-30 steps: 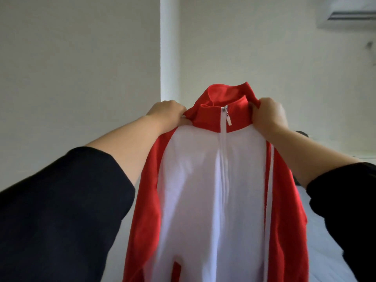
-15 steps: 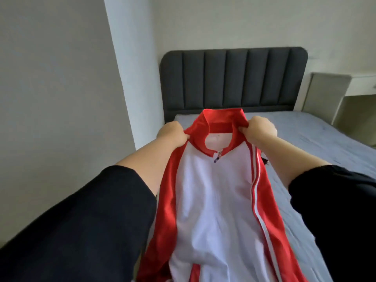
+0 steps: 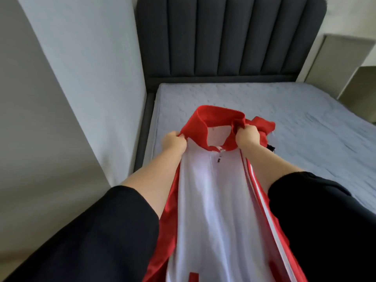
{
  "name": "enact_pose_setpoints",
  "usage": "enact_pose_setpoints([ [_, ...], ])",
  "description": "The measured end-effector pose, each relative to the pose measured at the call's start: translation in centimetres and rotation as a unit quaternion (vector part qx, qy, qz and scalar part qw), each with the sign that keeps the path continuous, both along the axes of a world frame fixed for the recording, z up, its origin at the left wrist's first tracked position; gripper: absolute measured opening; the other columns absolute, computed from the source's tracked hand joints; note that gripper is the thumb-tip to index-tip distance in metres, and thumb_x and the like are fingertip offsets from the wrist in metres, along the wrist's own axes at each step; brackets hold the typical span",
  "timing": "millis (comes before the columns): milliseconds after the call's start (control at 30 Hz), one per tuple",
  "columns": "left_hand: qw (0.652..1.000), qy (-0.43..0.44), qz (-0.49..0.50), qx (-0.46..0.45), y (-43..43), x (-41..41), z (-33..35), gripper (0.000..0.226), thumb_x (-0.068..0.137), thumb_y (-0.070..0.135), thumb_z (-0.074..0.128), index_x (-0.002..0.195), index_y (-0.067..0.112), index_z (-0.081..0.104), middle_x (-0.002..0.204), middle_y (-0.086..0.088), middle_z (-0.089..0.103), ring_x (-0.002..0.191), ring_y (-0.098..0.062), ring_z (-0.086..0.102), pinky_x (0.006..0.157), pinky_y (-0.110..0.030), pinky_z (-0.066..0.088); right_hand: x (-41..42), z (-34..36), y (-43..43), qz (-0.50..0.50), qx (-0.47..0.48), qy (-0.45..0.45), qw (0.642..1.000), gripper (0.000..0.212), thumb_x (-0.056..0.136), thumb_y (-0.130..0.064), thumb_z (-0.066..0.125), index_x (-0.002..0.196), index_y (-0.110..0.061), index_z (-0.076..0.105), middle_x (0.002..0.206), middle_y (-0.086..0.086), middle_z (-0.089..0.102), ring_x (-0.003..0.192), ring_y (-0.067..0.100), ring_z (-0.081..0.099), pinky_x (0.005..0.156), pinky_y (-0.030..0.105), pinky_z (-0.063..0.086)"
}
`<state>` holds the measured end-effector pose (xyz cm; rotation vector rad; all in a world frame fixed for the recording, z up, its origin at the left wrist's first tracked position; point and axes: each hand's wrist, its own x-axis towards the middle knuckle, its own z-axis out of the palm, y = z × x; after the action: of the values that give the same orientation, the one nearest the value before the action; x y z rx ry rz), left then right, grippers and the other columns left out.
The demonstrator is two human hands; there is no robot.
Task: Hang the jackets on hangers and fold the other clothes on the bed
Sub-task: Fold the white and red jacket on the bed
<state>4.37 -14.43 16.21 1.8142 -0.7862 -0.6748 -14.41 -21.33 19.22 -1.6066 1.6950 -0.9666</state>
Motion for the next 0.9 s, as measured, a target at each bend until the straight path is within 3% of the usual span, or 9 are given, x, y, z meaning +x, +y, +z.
enact_pose_setpoints([
  [67,0.998,0.013,-0.032,-0.05,-1.6,-0.7,1.2,0.031,0.094,0.024,0.051,0.122,0.013,0.059,0.114,-0.01,0.064,0.109,-0.03,0.06,0.089,-0.034,0.047,1.5,0.6,-2.5,0.027,-0.01,-0.048,0.998,0.038,0.1,-0.021,0.039,0.131,-0.003,0.052,0.129,0.015,0.057,0.122,0.032,0.051,0.092,0.031,0.038],
  [133,0.992,0.046,-0.095,-0.063,-2.6,-1.3,0.7,0.063,0.094,0.025,0.054,0.149,0.023,0.023,0.144,-0.005,0.043,0.131,-0.026,0.043,0.102,-0.034,0.038,2.6,-0.2,-3.8,0.047,0.032,-0.122,0.991,0.064,0.095,-0.037,0.041,0.149,-0.009,0.024,0.148,0.004,0.039,0.136,0.022,0.036,0.108,0.031,0.027],
  [233,0.978,-0.062,-0.197,0.035,-0.5,-1.8,-4.0,0.089,0.09,0.014,0.056,0.152,0.025,-0.008,0.159,0.002,0.012,0.141,-0.022,0.027,0.106,-0.025,0.029,3.2,-5.2,-1.2,0.058,0.049,-0.123,0.99,0.061,0.099,-0.033,0.042,0.15,-0.009,0.018,0.151,0.011,0.033,0.136,0.026,0.034,0.11,0.035,0.027],
  [367,0.892,-0.282,-0.251,0.251,5.0,-2.7,-12.5,0.082,0.091,0.014,0.049,0.152,0.027,-0.004,0.16,-0.001,0.002,0.147,-0.026,0.004,0.118,-0.049,0.013,2.4,-17.3,7.6,0.112,0.201,0.023,0.973,0.065,0.101,-0.028,0.04,0.153,-0.01,0.006,0.157,0.011,0.02,0.142,0.029,0.026,0.107,0.033,0.029],
  [467,0.838,-0.346,-0.269,0.325,9.7,-2.2,-16.8,0.074,0.098,0.023,0.043,0.152,0.03,-0.008,0.161,-0.001,-0.01,0.147,-0.025,-0.008,0.118,-0.051,0.004,1.4,-23.5,13.4,0.169,0.212,0.22,0.937,0.067,0.099,-0.037,0.034,0.153,-0.014,0.001,0.161,0.004,0.001,0.148,0.02,0.001,0.118,0.045,0.005],
  [600,0.86,-0.369,-0.221,0.276,14.4,-2.0,-19.5,0.071,0.098,0.05,0.034,0.152,0.03,-0.008,0.161,-0.004,0.001,0.148,-0.021,-0.001,0.118,-0.045,0.005,0.9,-25.3,17.1,0.165,0.147,0.282,0.934,0.066,0.099,-0.033,0.028,0.153,-0.016,-0.004,0.161,0.003,-0.005,0.148,0.016,-0.01,0.118,0.045,-0.004],
  [700,0.874,-0.384,-0.19,0.228,17.9,-1.1,-20.7,0.067,0.098,0.05,0.034,0.153,0.024,0.005,0.16,-0.002,0.011,0.147,-0.018,0.009,0.12,-0.036,0.01,1.1,-25.1,17.0,0.173,0.154,0.304,0.924,0.066,0.098,-0.034,0.026,0.153,-0.014,-0.006,0.161,0.005,-0.006,0.147,0.018,-0.011,0.118,0.046,-0.005],
  [800,0.827,-0.466,-0.212,0.234,20.4,0.7,-20.7,0.068,0.096,0.049,0.04,0.153,0.023,0.012,0.156,-0.003,0.022,0.14,-0.022,0.025,0.111,-0.036,0.025,1.3,-25.1,16.9,0.183,0.167,0.361,0.899,0.066,0.1,-0.036,0.023,0.152,-0.012,-0.009,0.161,0.008,-0.01,0.147,0.021,-0.011,0.118,0.049,-0.003],
  [900,0.861,-0.406,-0.099,0.289,20.6,1.3,-18.8,0.083,0.087,0.049,0.059,0.151,0.023,0.012,0.141,-0.006,0.032,0.124,-0.024,0.042,0.097,-0.036,0.041,2.1,-24.6,17.5,0.174,0.181,0.426,0.869,0.064,0.1,-0.036,0.018,0.151,-0.01,-0.01,0.16,0.011,-0.011,0.147,0.025,-0.009,0.117,0.052,0.001],
])
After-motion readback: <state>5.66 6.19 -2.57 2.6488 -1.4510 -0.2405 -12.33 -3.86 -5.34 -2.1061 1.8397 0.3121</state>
